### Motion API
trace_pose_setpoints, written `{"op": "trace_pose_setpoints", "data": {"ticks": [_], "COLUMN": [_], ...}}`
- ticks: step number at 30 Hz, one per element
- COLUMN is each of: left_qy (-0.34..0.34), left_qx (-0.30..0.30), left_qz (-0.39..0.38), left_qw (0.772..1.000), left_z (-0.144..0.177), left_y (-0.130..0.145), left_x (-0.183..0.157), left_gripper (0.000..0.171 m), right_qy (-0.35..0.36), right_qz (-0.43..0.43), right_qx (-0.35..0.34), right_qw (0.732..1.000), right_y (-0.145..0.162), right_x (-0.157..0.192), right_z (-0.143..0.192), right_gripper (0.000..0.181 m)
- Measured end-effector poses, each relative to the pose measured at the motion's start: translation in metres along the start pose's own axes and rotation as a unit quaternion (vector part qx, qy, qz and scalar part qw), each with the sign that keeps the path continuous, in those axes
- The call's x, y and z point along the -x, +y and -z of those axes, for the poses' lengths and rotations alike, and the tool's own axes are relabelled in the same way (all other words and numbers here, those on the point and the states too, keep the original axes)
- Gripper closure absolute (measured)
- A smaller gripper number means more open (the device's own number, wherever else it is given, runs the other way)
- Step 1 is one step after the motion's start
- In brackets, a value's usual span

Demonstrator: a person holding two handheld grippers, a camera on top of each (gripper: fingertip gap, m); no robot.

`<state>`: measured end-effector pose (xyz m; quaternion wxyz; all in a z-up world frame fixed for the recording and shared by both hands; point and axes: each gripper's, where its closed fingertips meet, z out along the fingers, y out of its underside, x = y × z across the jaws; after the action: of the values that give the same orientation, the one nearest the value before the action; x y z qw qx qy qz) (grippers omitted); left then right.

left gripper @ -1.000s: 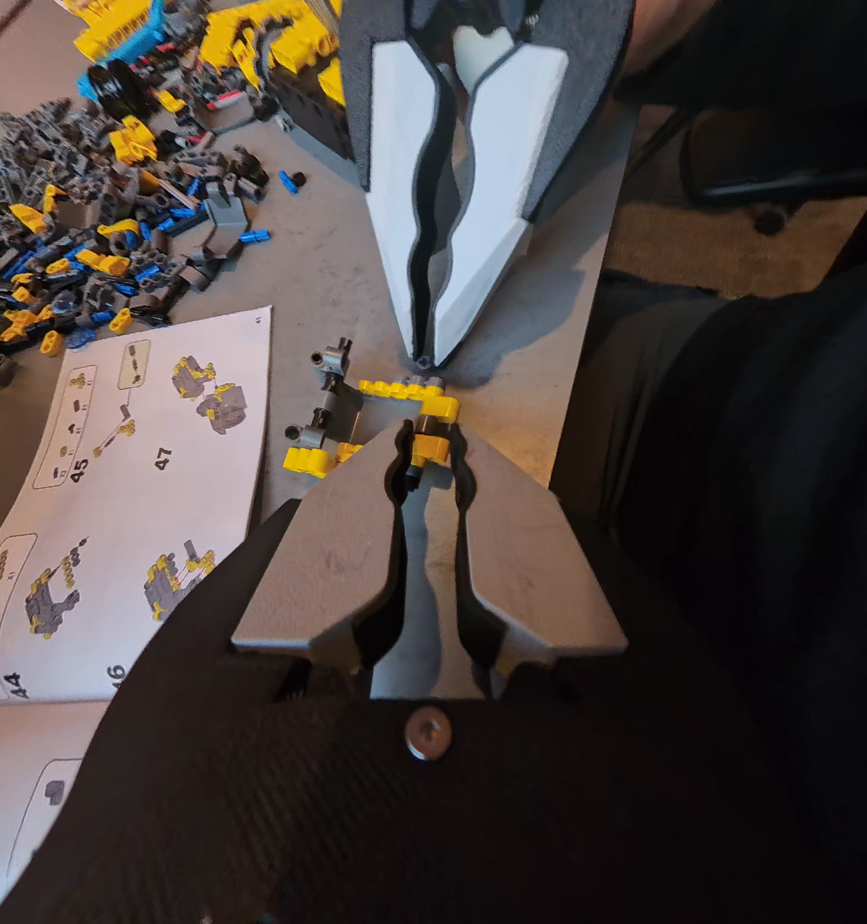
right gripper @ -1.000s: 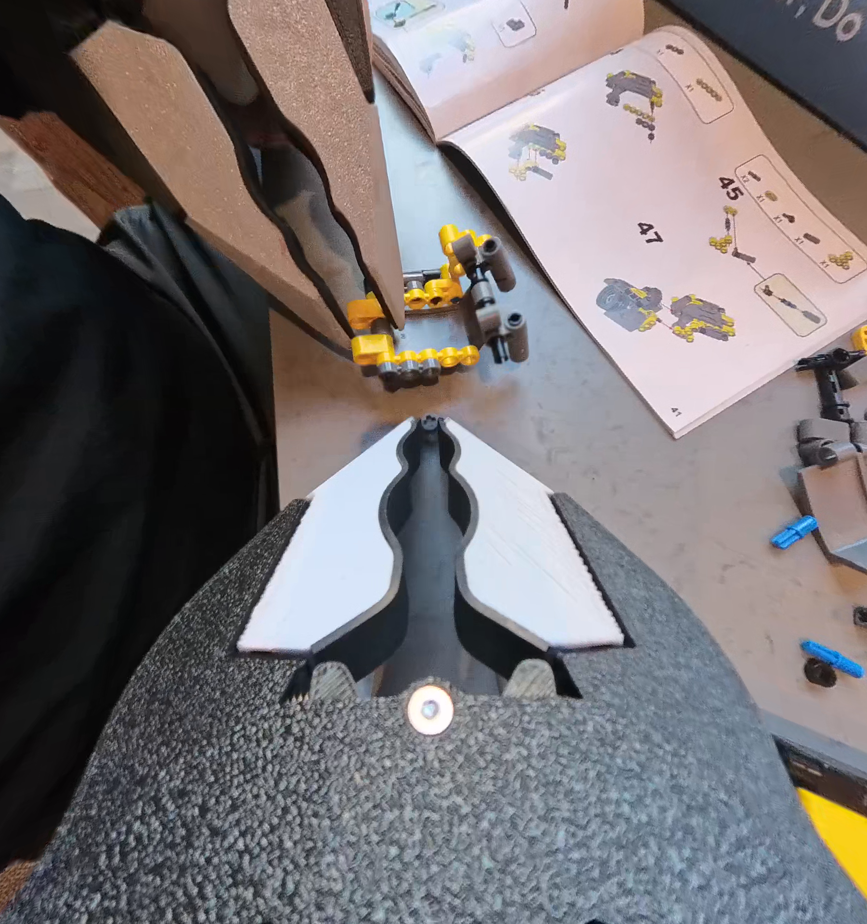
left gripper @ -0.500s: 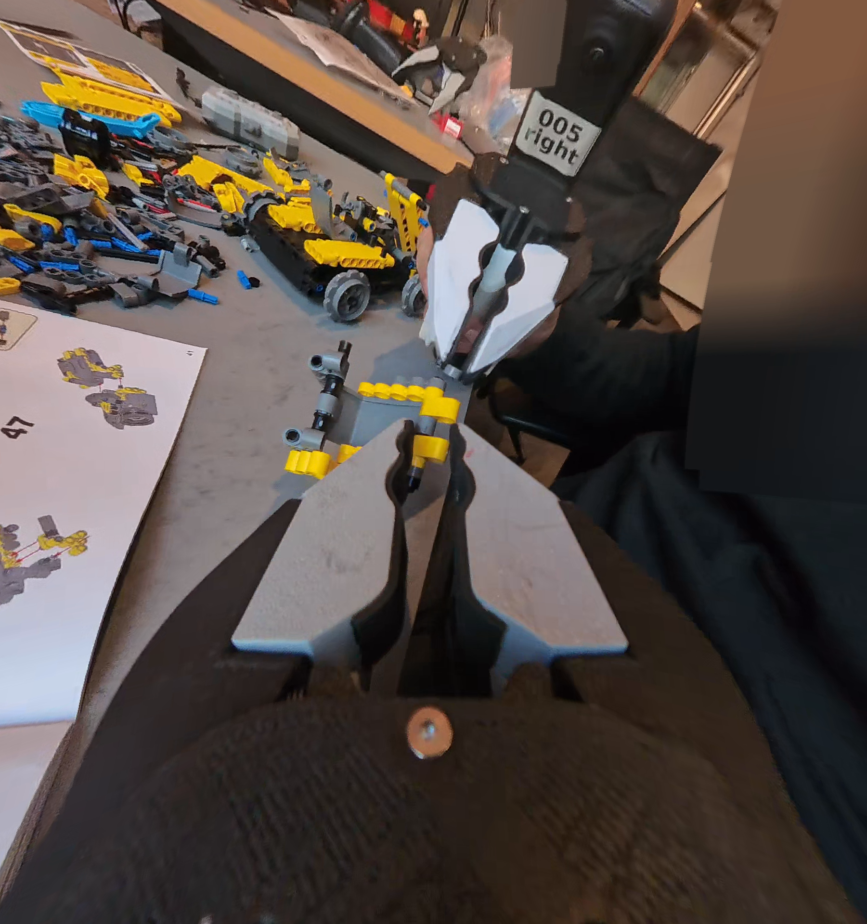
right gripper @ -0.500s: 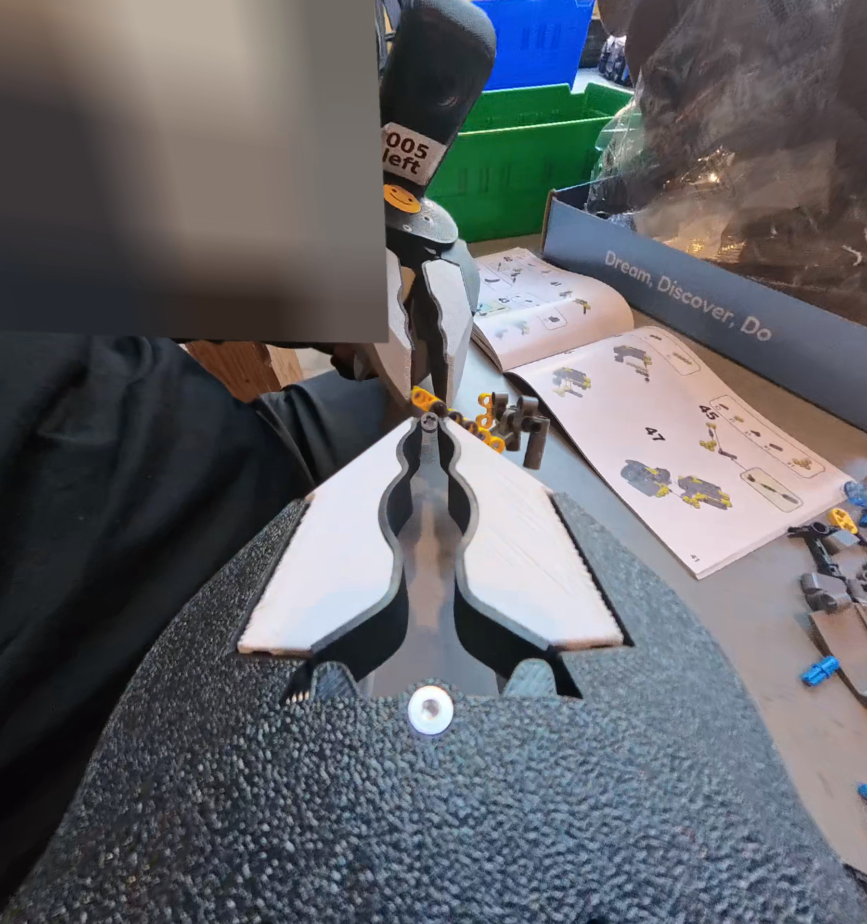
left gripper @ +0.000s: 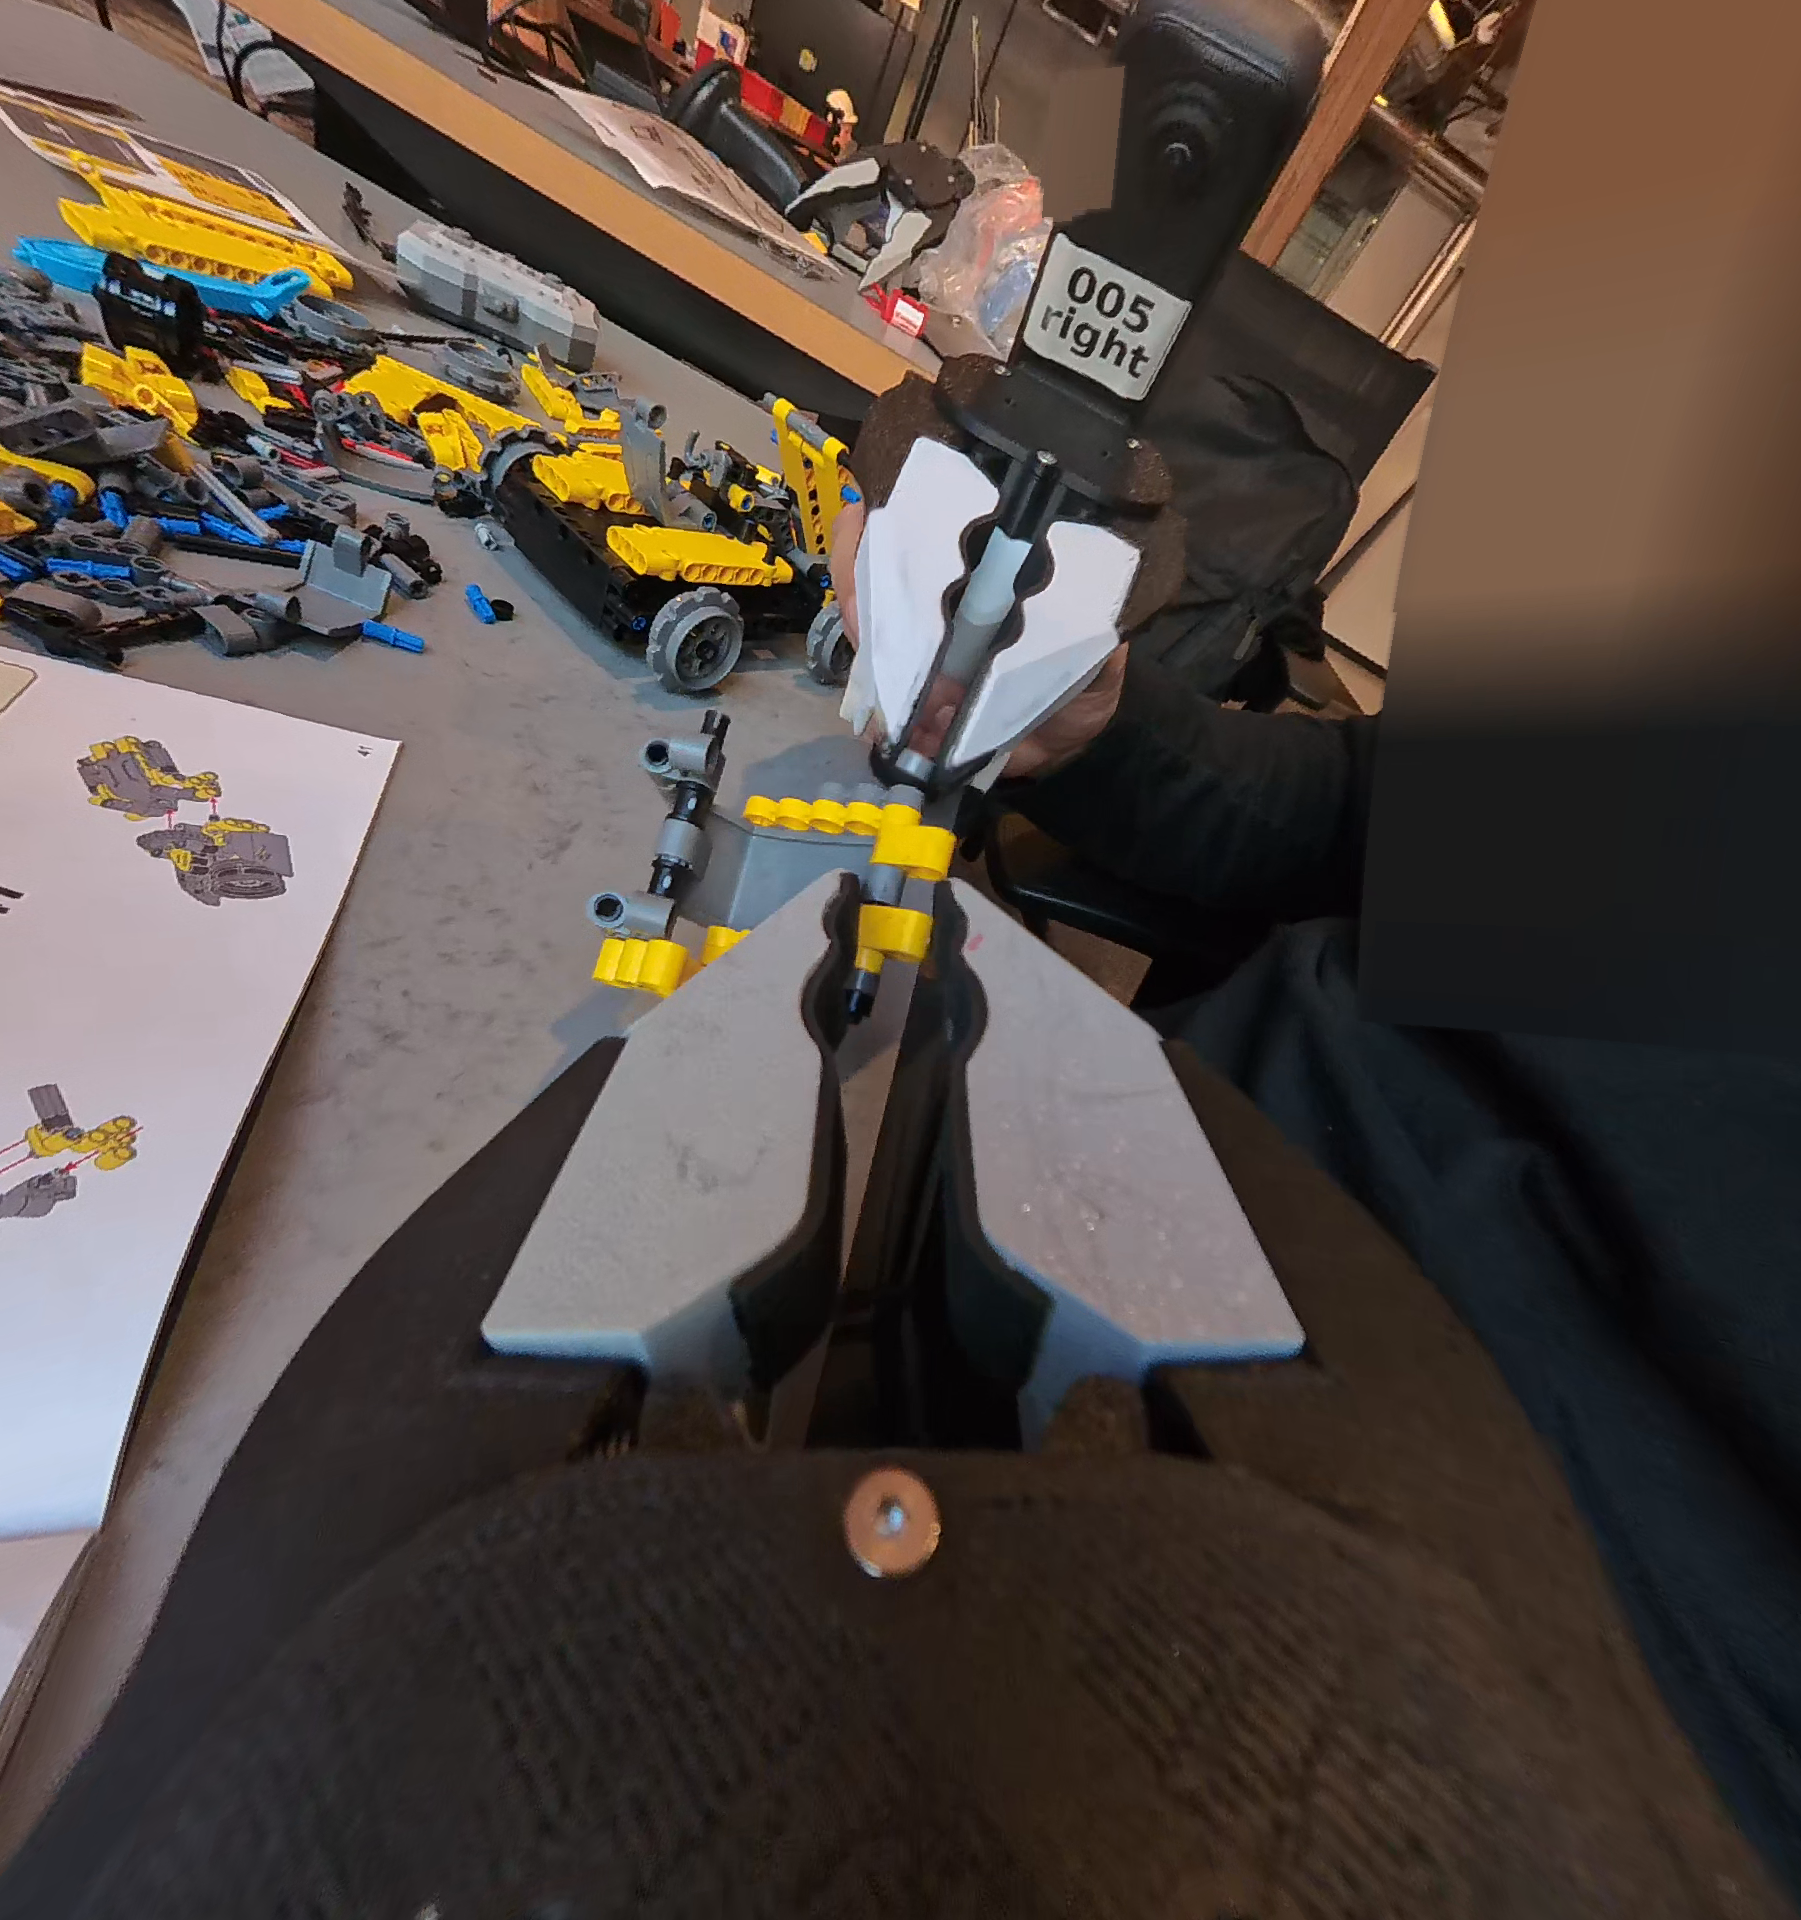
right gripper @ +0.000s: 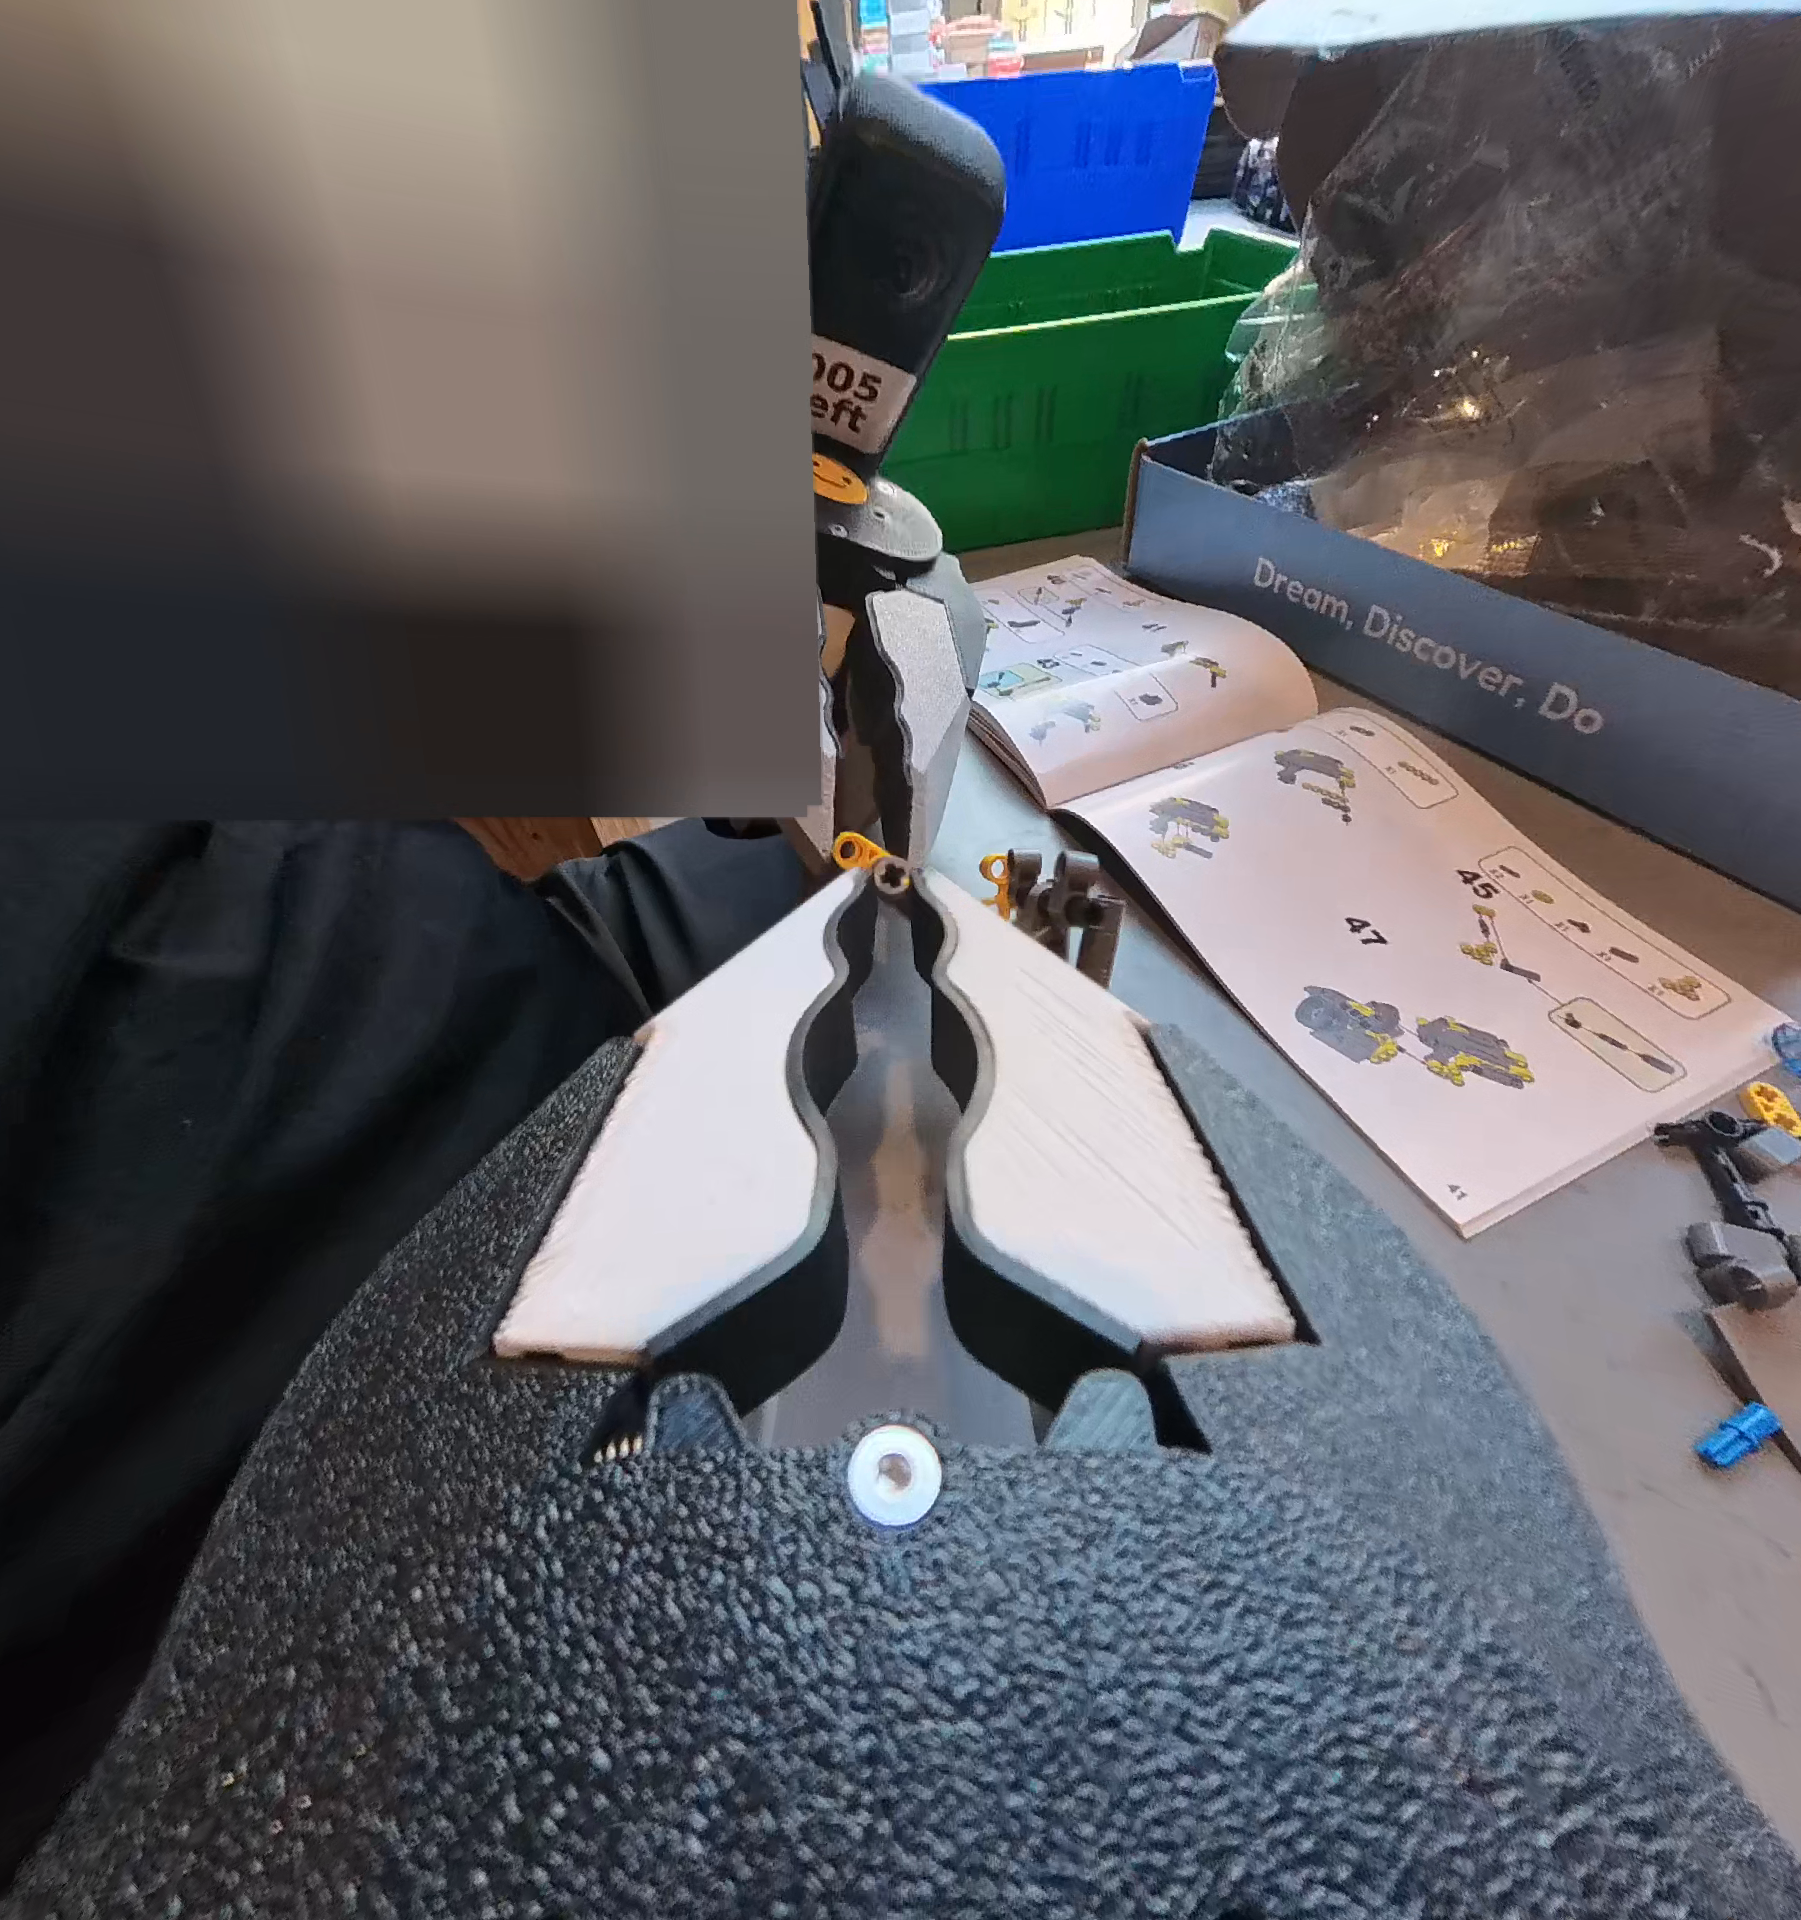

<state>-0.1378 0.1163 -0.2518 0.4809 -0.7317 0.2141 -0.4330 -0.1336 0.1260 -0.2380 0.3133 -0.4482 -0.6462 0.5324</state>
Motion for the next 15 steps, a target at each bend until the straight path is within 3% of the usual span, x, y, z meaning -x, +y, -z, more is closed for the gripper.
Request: {"op": "trace_pose_setpoints", "data": {"ticks": [15], "left_qy": [0.03], "left_qx": [-0.046], "left_qz": [-0.025], "left_qw": [0.998], "left_z": [0.003], "left_y": [-0.01], "left_x": [-0.013], "left_gripper": [0.16], "right_qy": [-0.023], "right_qz": [-0.003], "right_qx": [-0.034], "right_qw": [0.999], "right_y": [-0.015], "right_x": [0.009], "right_z": [0.001], "right_gripper": [0.176]}}
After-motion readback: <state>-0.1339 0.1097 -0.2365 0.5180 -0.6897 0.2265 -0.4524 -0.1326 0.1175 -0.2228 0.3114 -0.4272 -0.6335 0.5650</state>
